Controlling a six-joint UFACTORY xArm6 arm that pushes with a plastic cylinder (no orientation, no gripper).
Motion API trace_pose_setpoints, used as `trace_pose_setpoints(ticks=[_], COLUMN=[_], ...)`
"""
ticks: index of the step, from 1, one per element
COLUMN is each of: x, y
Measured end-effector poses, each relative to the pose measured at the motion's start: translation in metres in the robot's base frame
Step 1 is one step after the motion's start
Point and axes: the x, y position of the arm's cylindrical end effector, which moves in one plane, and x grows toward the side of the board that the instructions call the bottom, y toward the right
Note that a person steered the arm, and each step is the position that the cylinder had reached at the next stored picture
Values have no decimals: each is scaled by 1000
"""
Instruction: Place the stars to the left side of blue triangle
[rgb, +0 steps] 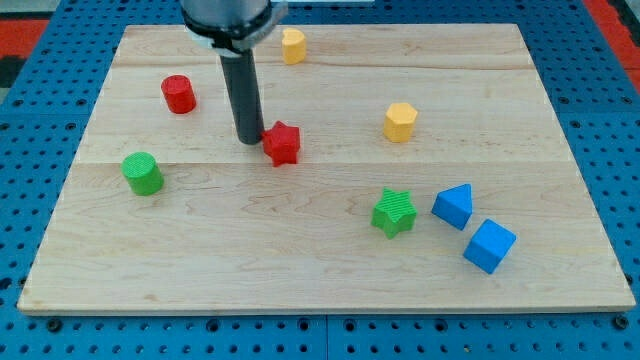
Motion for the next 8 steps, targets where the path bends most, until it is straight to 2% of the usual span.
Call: trace_pose_setpoints(ticks=[1,2,3,4,5,6,7,8], x=[11,-16,4,45,68,60,61,94], y=[48,49,85,107,130,115,63,76])
